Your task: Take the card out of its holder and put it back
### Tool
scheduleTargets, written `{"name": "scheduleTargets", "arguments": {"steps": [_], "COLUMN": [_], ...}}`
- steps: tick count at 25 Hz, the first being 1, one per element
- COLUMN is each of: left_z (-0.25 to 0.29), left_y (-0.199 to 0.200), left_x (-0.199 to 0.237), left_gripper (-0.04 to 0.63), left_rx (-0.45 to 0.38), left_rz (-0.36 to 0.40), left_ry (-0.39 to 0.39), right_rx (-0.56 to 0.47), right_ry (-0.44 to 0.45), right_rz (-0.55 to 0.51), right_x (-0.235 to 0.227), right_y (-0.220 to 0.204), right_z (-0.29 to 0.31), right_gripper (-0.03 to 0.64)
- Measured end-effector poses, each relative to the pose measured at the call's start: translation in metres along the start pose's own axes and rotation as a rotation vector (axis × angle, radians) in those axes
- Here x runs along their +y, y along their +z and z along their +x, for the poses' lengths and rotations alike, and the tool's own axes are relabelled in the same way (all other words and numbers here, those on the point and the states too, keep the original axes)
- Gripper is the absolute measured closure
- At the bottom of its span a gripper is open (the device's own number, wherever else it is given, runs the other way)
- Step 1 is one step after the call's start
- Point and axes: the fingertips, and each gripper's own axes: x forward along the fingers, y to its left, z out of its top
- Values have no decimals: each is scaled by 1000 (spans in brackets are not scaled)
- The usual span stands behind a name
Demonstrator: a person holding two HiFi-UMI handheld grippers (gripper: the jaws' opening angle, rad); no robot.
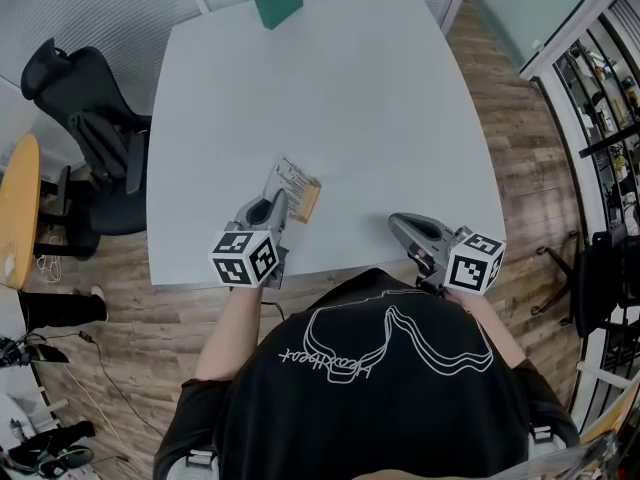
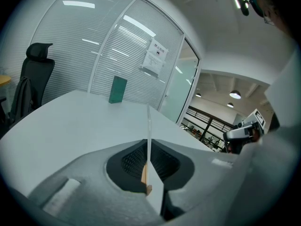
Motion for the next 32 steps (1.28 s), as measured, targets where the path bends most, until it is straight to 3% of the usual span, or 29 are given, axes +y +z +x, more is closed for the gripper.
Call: {"name": "scheduleTargets", "arguments": {"steps": [32], "left_z": [13], "left_y": [-24], "left_x": [3], "left_gripper": [571], "left_rx": [68], "left_rz": [22], "left_ry": [-12], "right_rx": [25], "right_ry": [-13], "right_rz": [22], "right_x": [-2], "right_y": [-12], "right_z": [10], "right_gripper": [607]}}
